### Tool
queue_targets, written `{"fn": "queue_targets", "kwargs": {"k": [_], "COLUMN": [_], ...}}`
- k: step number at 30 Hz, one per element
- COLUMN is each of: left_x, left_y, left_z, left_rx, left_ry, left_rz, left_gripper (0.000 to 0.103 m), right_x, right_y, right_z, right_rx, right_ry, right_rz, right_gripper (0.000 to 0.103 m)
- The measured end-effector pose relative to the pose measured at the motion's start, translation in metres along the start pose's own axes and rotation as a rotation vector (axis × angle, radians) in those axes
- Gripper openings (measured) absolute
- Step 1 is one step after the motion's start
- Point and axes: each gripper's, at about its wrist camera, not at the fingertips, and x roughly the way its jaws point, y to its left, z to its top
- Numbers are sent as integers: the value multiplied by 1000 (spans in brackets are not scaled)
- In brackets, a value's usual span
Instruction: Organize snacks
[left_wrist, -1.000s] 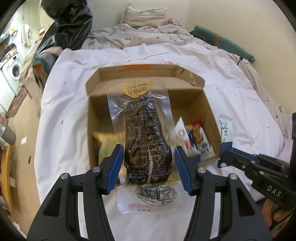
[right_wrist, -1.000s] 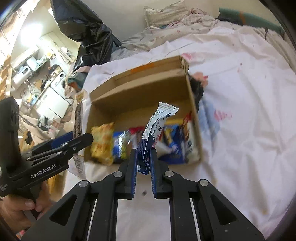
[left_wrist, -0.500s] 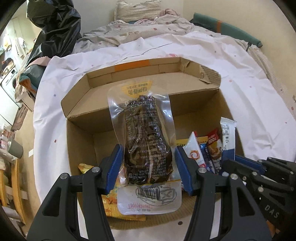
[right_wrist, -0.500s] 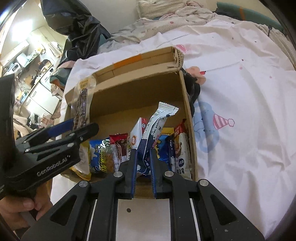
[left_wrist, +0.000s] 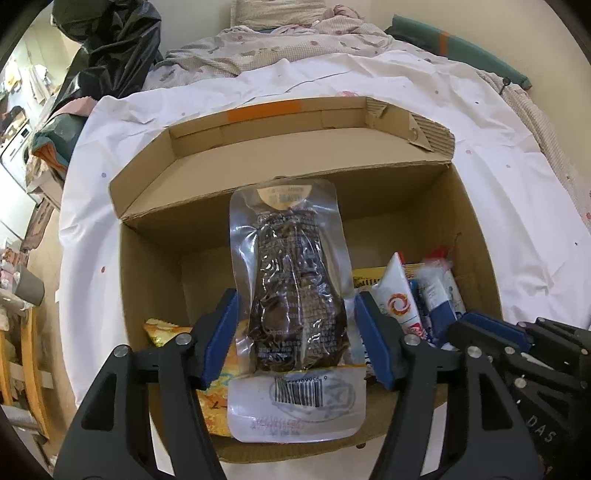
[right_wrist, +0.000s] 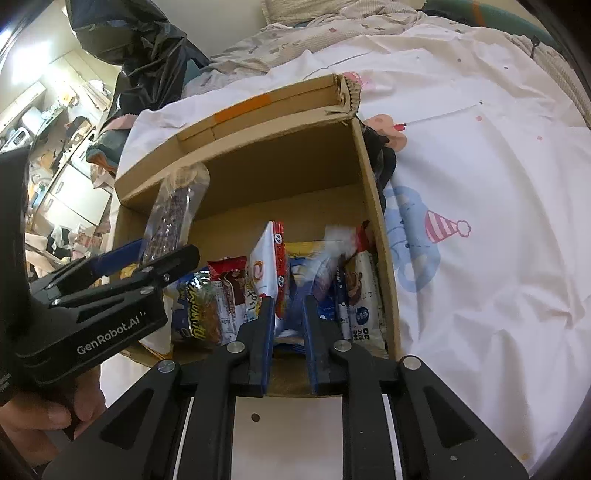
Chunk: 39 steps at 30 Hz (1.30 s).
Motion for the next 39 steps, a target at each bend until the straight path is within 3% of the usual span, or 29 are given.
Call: {"fn": "queue_targets", "kwargs": {"k": [2,4,6,8,9,13,21,23,24,34,39], "left_x": [-5,-11,-18,-25,-27,-44,-81,-90,-93,-108,-125], "left_y": [4,8,12,14,15,23,41,48,52,81,84], "left_z": [0,-1,-2,-3,-3,-6,-33,-43,-47,-112,-140], "left_rx": [-13,-34,-41,-41,-43,-61,-90,-117,-128,-196,-211], "left_ry": [-13,-32,-45,-54,-57,-88,-167,-182,-186,-149,-191], "left_rz": [15,1,-16,-13,-12,-5,-2,5,13,50,43], "left_gripper": [75,81,82,82,82,82,83,100,103,103,103], "right_x": [-2,-6,-11,-17,-20,-34,-74,-84,-87,-91,-91], "right_y": [4,5,4,3,2,4,11,12,13,13,17], "right_z": [0,1,3,4,5,8,-12,-18,-21,-63,-83], "right_rx": [-31,-33,-23,-8,1,22,53,53,48,44,62], "right_ry": [-16,-31,-53,-81,-97,-141,-212,-236,-241,-196,-183], "right_rz": [-51,-33,-27,-20,-12,39,91,86,80,26,22], "right_gripper": [18,18,36,67,71,72,98,100,100,101,103]}}
